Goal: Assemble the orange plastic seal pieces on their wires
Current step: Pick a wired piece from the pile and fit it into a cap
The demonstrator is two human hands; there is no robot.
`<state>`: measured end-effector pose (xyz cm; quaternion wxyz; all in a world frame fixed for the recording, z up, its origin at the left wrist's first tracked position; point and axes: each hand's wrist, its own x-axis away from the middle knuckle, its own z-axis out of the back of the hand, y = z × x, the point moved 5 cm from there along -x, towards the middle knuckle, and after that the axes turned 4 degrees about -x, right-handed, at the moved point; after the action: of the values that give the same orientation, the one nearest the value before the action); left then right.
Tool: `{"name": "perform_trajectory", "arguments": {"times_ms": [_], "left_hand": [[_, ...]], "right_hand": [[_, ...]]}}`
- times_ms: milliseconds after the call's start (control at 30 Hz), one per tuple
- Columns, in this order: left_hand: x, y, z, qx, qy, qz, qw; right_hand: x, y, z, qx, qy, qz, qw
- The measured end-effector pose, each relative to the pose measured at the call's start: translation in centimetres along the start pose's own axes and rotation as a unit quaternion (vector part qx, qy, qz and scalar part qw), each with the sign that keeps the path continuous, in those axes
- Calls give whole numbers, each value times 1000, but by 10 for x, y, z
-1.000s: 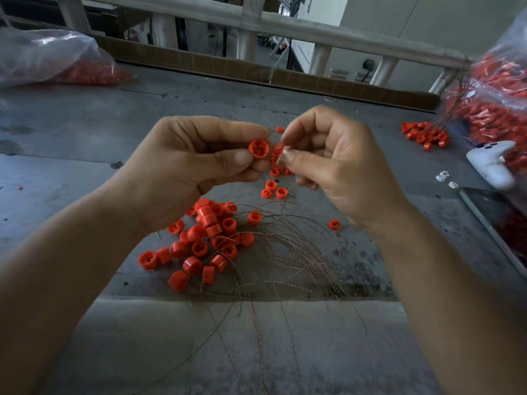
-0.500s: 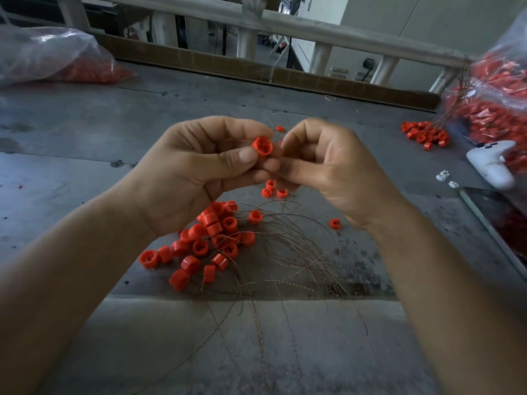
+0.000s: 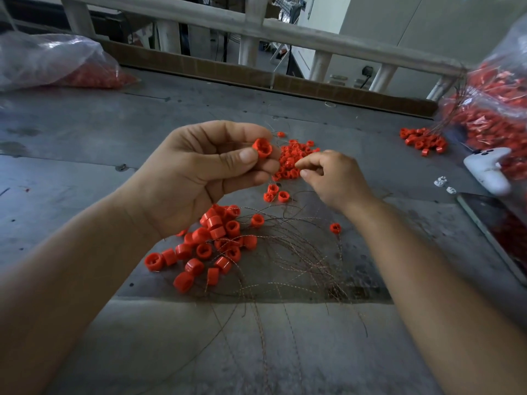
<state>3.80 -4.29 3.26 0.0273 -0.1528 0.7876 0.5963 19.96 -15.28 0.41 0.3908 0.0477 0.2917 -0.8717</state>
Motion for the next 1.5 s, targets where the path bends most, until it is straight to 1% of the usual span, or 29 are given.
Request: {"name": "perform_trajectory", "arguments": {"times_ms": [167,333,400,467,533,600,667,767,833,933,1100,1200,1300,1367,1500], "left_hand": [[-1,0,0,0,-4,1,1000],[-1,-2,1,-8,-2,5,1000],[-1,-2,1,-11,0,7,1000],[-2,-2,2,-15,5,11,1000],[-2,-3,3,-23,12,18,999],[-3,-5,4,-31,21,29,999],[-2,-7,4,-40,33,36,998],[-2,-6,4,-58,50,39,996],[-2,-5,5,-71,61,39,995],[-2,-4,5,-85,69,41,993],[-1,-3,5,-107,77,36,991],[-1,-2,5,-125,87,27,988],[0,-2,6,-137,97,24,985],[0,-1,6,-141,100,25,985],[0,0,5,-142,107,26,984]], "right_hand": [[-5,2,-13,35,-5,4,999],[-4,-1,-14,23,-1,19,1000],[-3,-3,-2,-40,34,4,999],[-1,-3,12,-150,56,-22,987],[6,-10,22,-305,36,-32,951],[14,-22,27,-413,2,-17,910],[19,-37,27,-459,-33,5,888],[26,-53,24,-491,-67,19,868],[30,-60,23,-491,-75,31,867],[33,-67,23,-467,-81,55,879],[35,-71,23,-455,-71,66,885],[36,-73,23,-411,-47,82,907],[39,-79,26,-356,-13,120,927],[41,-82,26,-335,-1,137,932],[44,-83,26,-327,18,140,935]]}}
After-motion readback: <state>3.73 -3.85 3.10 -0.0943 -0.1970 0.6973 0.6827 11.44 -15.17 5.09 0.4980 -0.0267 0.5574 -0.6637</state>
